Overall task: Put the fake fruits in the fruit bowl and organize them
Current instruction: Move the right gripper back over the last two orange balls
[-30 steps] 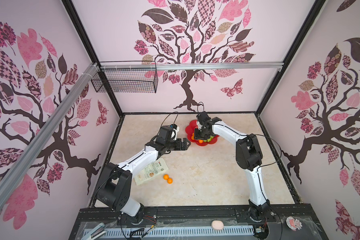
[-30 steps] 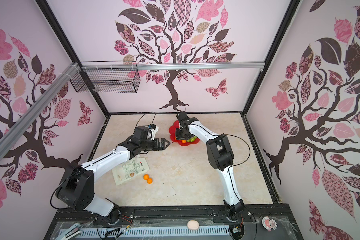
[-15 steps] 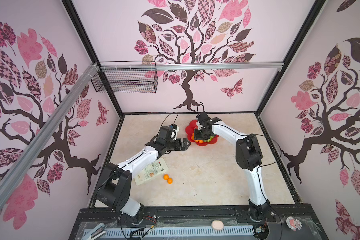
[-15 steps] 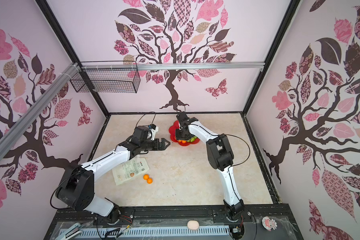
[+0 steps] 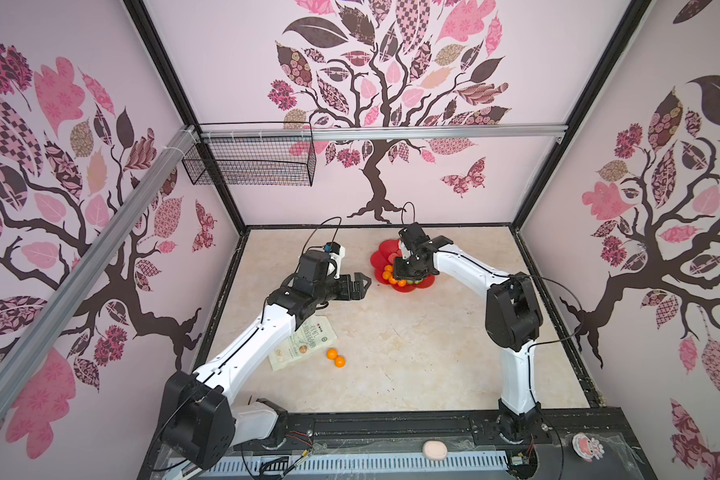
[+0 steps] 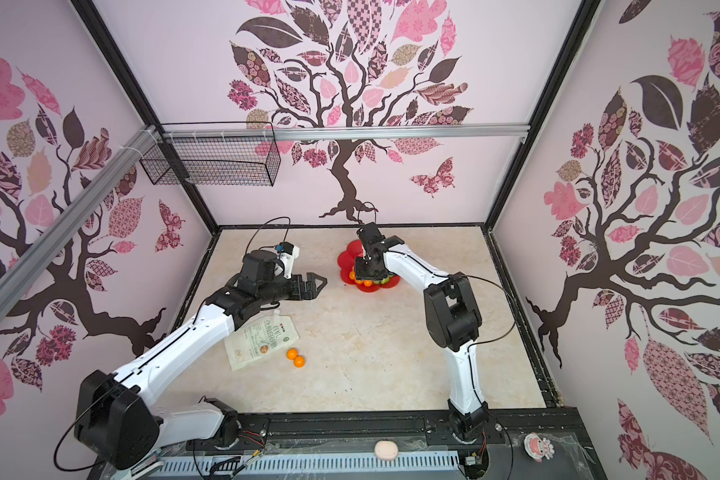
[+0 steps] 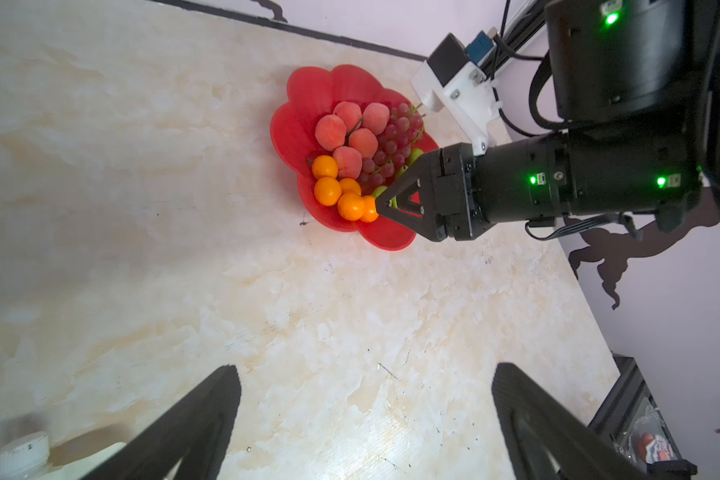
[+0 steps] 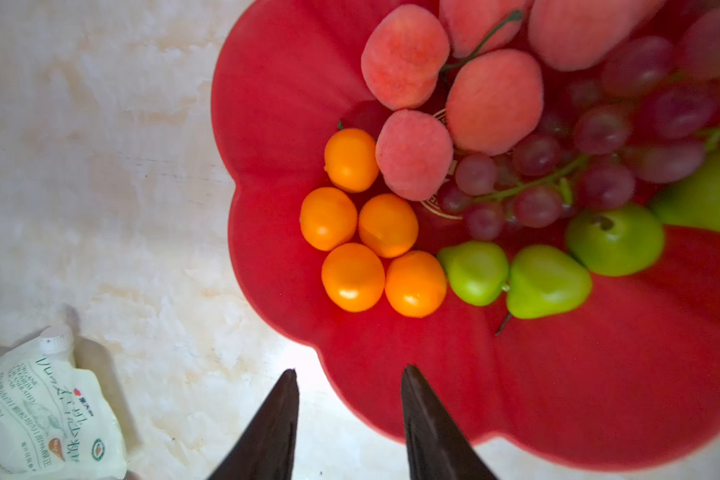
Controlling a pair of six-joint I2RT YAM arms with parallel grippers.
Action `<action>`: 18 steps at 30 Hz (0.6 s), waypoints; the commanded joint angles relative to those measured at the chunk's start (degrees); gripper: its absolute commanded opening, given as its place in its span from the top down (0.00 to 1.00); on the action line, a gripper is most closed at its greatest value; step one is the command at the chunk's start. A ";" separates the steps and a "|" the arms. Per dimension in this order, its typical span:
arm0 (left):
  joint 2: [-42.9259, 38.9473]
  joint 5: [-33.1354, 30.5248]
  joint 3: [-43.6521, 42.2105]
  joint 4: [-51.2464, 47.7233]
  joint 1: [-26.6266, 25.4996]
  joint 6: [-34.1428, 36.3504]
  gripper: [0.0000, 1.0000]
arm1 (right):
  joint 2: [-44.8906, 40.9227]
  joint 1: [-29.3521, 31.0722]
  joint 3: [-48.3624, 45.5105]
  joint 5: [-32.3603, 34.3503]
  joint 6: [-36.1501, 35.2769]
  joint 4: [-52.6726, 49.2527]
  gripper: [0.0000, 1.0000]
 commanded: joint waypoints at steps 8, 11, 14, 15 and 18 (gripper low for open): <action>-12.54 -0.75 -9.18 -10.36 2.28 -2.45 0.01 | -8.54 9.33 -8.35 1.63 1.53 2.58 0.56; -16.44 -3.77 -11.05 -13.94 2.63 -4.53 0.01 | -8.42 12.38 -9.55 1.69 2.03 3.28 0.56; -19.53 -4.66 -12.25 -17.59 3.60 -6.55 0.01 | -7.15 15.79 -8.75 1.77 2.12 2.98 0.56; -20.43 -4.74 -12.63 -18.34 3.80 -7.04 0.01 | -6.63 17.08 -8.31 1.68 2.12 2.85 0.56; -22.99 -5.42 -13.82 -20.54 4.00 -9.52 0.01 | -5.04 20.83 -6.80 1.34 2.25 2.64 0.56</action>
